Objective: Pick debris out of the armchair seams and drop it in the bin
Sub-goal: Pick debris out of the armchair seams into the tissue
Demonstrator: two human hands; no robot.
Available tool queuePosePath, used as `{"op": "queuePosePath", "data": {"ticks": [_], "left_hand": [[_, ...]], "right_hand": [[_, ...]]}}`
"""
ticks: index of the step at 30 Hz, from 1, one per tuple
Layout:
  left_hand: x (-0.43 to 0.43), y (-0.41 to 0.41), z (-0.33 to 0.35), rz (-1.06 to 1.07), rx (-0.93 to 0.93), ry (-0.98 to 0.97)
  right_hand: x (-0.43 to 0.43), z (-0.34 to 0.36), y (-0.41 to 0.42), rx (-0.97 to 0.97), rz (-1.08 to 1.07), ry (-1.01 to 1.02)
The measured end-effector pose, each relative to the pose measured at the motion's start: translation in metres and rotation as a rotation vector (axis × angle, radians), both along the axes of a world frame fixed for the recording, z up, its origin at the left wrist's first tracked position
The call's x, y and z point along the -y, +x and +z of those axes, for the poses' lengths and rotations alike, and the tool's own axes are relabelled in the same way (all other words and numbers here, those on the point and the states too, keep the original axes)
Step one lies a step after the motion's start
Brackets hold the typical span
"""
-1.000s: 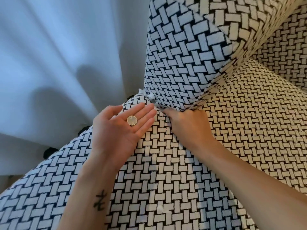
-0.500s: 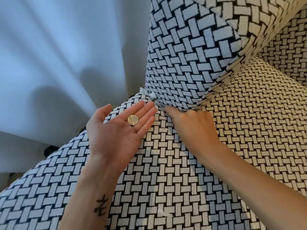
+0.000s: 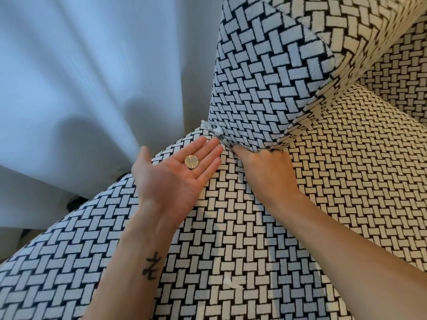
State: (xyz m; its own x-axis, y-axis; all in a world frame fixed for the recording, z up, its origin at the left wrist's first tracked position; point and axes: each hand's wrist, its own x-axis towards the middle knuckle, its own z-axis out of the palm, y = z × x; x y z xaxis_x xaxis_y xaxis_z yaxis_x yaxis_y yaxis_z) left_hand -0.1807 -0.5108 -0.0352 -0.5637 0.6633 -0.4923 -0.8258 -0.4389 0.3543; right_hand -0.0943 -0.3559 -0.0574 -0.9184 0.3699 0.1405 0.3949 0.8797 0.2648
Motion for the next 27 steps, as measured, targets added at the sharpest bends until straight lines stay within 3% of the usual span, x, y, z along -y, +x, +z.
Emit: {"op": "queuePosePath", "data": {"ticks": [16, 27], "left_hand": [[-0.001, 0.000, -0.001, 0.030, 0.001, 0.003], [-0.007, 0.007, 0.006, -0.050, -0.005, -0.012]], "right_hand": [[-0.009, 0.002, 0.015, -0.088, 0.117, -0.213], [-0.010, 0.012, 0.050, -0.284, 0.150, -0.424]]}}
